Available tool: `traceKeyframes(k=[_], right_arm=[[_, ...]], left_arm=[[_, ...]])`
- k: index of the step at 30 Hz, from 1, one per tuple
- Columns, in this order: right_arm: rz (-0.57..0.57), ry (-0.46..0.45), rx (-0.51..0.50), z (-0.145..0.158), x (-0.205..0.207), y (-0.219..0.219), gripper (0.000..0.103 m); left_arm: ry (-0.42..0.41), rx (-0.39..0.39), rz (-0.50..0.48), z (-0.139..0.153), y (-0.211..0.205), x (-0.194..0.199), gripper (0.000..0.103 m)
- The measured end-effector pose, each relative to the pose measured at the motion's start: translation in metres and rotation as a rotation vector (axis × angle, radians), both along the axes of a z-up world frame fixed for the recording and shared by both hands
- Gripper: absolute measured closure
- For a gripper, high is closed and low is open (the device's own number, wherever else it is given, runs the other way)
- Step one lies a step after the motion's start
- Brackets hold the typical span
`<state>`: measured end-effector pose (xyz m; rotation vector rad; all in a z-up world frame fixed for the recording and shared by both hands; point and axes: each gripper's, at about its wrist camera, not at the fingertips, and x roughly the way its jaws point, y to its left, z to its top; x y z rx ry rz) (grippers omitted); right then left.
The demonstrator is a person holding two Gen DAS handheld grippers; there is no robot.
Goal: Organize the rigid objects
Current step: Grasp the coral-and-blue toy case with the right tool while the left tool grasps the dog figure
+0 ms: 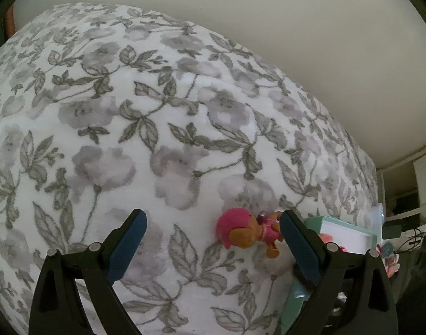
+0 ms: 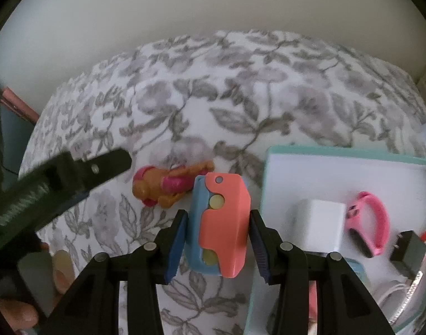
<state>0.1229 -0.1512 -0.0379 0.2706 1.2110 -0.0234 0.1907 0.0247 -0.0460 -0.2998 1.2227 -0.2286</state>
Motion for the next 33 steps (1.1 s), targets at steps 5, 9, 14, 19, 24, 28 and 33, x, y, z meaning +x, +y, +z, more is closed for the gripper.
traceKeyframes(k=[5, 9, 14, 19, 24, 28, 33], right_arm=[[-0.066, -0.044, 0.01, 0.022, -0.007, -0.025, 0.057], [-0.129, -0.068, 0.026, 0.034, -0.01, -0.044, 0.057], [-0.162, -0.058, 0.034, 0.033, -0.012, -0.055, 0.057], [-0.165, -0.039, 0.042, 0.026, -0.011, -0.056, 0.056], [-0.167, -0.029, 0.045, 0.022, -0.01, -0.056, 0.056], [-0.171, -0.021, 0.049, 0.02, -0.01, -0.057, 0.056], [-0.174, -0.02, 0.052, 0.019, -0.01, -0.057, 0.056]], left_arm=[[-0.007, 0.001, -0.053, 0.0, -0.01, -0.001, 0.007], [-0.009, 0.014, -0.131, -0.001, -0.023, -0.004, 0.007], [-0.006, 0.059, -0.216, -0.008, -0.041, -0.008, 0.007], [0.006, 0.092, -0.237, -0.015, -0.048, -0.009, 0.007], [0.0, 0.103, -0.256, -0.02, -0.051, -0.01, 0.025], [0.003, 0.108, -0.268, -0.024, -0.056, -0.01, 0.04], [0.012, 0.092, -0.26, -0.022, -0.053, -0.009, 0.04]])
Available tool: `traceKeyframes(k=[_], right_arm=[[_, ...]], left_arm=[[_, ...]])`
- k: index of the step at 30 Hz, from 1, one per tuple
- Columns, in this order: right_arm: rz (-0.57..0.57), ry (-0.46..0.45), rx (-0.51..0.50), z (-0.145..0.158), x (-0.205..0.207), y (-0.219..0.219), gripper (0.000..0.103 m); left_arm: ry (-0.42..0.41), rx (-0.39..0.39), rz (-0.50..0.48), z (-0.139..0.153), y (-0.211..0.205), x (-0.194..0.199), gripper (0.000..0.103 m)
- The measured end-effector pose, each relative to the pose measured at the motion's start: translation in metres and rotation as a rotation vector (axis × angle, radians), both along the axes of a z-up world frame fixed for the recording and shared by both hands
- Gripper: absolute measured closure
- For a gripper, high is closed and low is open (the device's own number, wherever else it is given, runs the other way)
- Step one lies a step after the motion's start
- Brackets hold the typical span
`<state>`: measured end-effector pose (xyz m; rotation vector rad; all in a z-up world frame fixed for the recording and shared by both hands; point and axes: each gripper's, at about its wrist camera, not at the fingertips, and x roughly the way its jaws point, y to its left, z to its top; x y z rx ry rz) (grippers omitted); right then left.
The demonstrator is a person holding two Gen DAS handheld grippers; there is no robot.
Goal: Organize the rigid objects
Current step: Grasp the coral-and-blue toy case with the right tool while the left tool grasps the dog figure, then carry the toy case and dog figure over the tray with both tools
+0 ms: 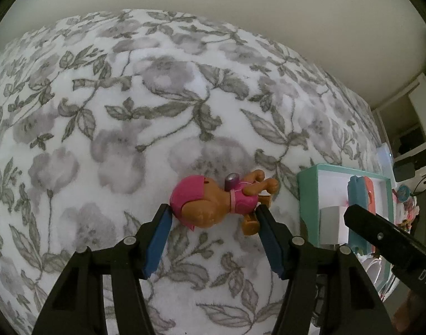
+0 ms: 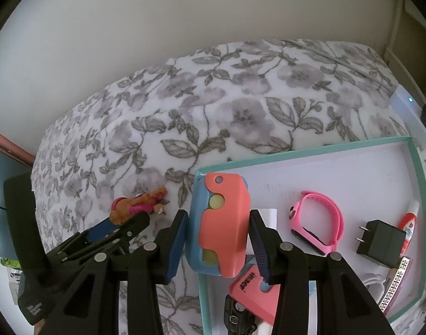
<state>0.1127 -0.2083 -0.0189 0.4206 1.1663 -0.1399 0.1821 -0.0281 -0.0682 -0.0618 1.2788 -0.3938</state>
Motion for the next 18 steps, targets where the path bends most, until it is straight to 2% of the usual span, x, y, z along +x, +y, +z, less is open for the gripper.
traceKeyframes(k=[5, 12, 18], right_arm=[[0.002, 0.005, 0.004, -0.001, -0.001, 0.001, 0.056], [-0.022, -0.017, -0.002, 0.014, -0.019, -0.011, 0.057], [-0.072, -0.018, -0.022, 0.023, -0.044, -0.034, 0.056]], left_arm=[[-0.013, -0.001, 0.009, 0.012, 0.004, -0.003, 0.04], [-0.062, -0.042, 0.007, 0.046, -0.004, -0.017, 0.04], [-0.121, -0.066, -0.06, 0.079, -0.039, -0.042, 0.04]])
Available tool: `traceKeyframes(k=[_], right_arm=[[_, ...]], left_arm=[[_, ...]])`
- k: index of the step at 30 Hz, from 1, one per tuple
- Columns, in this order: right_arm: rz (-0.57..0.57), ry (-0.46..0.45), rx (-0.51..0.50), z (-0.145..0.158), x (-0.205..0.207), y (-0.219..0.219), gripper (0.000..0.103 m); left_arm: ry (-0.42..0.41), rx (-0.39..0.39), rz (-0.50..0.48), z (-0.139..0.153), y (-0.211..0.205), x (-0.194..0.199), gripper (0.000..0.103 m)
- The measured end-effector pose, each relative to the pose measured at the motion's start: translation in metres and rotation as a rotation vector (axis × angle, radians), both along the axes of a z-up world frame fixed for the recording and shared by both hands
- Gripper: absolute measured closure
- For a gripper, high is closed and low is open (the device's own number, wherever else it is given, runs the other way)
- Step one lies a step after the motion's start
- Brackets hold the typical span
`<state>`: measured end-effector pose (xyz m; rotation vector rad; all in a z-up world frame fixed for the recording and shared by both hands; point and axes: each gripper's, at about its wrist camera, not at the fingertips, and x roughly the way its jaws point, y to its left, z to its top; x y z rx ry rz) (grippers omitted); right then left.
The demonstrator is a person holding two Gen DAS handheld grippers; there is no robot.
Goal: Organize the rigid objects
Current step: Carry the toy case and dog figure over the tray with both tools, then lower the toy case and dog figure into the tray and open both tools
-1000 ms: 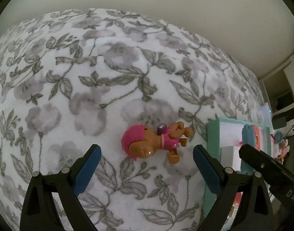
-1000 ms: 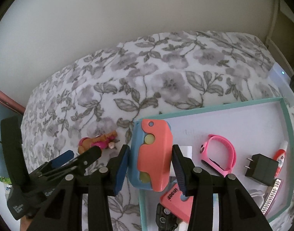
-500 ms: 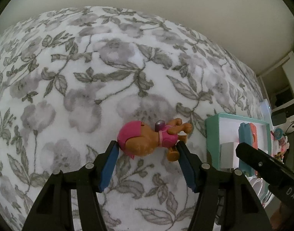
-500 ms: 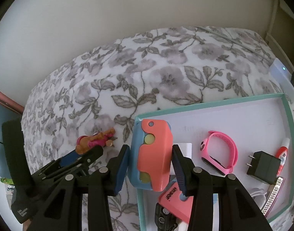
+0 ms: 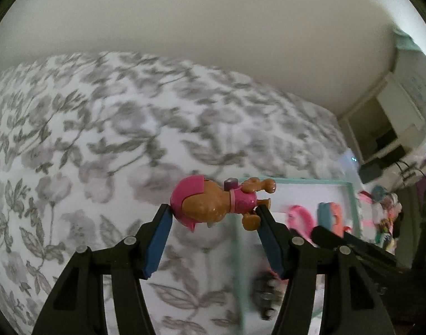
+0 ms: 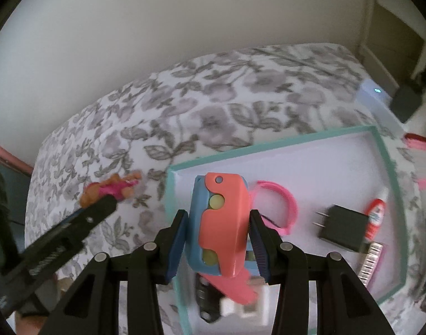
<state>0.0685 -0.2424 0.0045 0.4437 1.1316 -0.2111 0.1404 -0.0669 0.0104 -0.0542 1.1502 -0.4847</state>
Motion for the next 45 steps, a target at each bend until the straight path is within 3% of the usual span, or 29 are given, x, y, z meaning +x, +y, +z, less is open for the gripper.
traceKeyframes(k=[7, 17, 28, 33, 35, 38, 42, 45], right_arm=[[-0.08, 0.036, -0.022, -0.002, -0.034, -0.031, 0.056], [-0.118, 0.097, -0.051, -0.014, -0.07, -0.047, 0.056], [-0.114, 0.122, -0.04, -0.027, -0.083, -0.048, 0.055], [-0.107, 0.102, -0.05, -0.025, -0.087, -0.045, 0.055], [-0.102, 0.097, -0.064, -0.024, -0.088, -0.042, 0.054], [-0.092, 0.083, -0.074, -0.025, -0.09, -0.038, 0.042], [-0.071, 0.061, -0.086, -0.022, -0.095, -0.028, 0.035], [-0.057, 0.046, -0.098, -0.02, -0.098, -0.02, 0.023]], left_arm=[[0.055, -0.091, -0.107, 0.007, -0.048, -0.03, 0.04], [0.075, -0.047, -0.185, 0.0, -0.087, -0.064, 0.04], [0.069, -0.022, -0.16, -0.003, -0.082, -0.072, 0.04], [0.004, 0.066, -0.102, 0.001, -0.067, -0.074, 0.039], [-0.017, 0.107, -0.064, 0.0, -0.058, -0.075, 0.033], [-0.032, 0.144, -0.017, -0.003, -0.044, -0.076, 0.031], [-0.058, 0.191, 0.041, -0.009, -0.025, -0.077, 0.012], [-0.071, 0.222, 0.074, -0.012, -0.01, -0.08, 0.011]])
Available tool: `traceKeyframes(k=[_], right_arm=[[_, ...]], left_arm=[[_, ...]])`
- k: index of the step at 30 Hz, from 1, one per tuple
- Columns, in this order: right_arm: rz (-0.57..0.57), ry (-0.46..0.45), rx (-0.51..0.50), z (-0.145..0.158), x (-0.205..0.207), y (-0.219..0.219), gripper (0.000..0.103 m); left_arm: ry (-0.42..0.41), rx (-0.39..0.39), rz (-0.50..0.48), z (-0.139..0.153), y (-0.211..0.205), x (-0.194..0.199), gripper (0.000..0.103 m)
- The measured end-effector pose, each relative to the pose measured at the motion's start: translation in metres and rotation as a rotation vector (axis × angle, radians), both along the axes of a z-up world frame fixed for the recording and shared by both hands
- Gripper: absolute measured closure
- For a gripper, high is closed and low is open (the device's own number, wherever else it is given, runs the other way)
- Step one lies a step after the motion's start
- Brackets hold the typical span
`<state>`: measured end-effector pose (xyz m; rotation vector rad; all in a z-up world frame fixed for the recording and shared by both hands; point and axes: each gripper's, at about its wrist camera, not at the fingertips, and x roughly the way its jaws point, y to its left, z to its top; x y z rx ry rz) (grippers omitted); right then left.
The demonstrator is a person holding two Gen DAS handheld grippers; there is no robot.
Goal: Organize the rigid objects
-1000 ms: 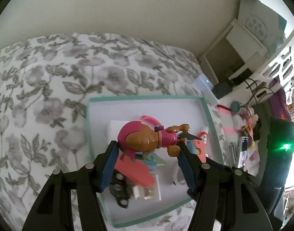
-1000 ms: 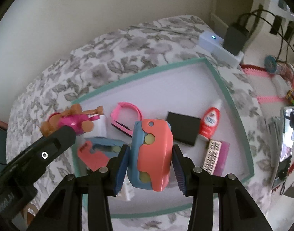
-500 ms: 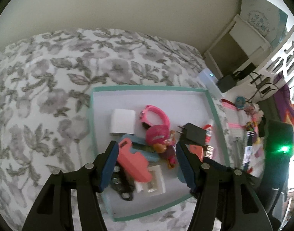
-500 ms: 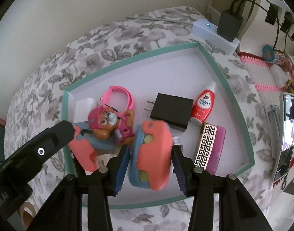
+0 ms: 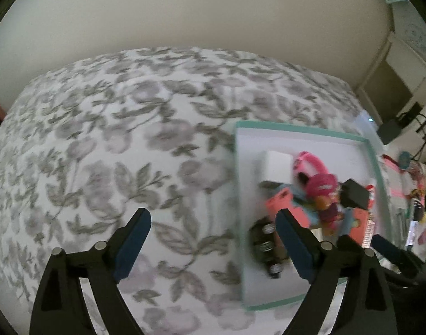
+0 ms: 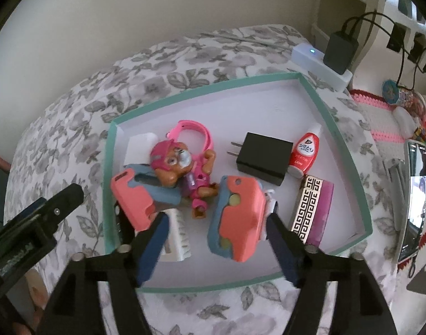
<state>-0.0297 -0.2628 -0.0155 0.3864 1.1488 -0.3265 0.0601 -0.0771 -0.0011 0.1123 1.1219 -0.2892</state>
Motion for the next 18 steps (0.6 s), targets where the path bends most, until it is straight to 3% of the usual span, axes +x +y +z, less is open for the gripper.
traceKeyframes(k=[3, 7, 18], right_arm=[[0.013, -0.012, -0.006, 0.002, -0.003, 0.007, 0.022], [0.025, -0.038, -0.007, 0.004, -0.009, 0.017, 0.008], [0.038, -0.087, -0.04, 0.017, -0.027, 0.036, 0.005]], left_arm=[[-0.015, 0.025, 0.022, -0.002, 0.013, -0.006, 0.004], [-0.039, 0.03, 0.036, 0.002, 0.027, -0.014, 0.003], [-0.046, 0.038, 0.044, 0.009, 0.054, -0.034, 0.002]])
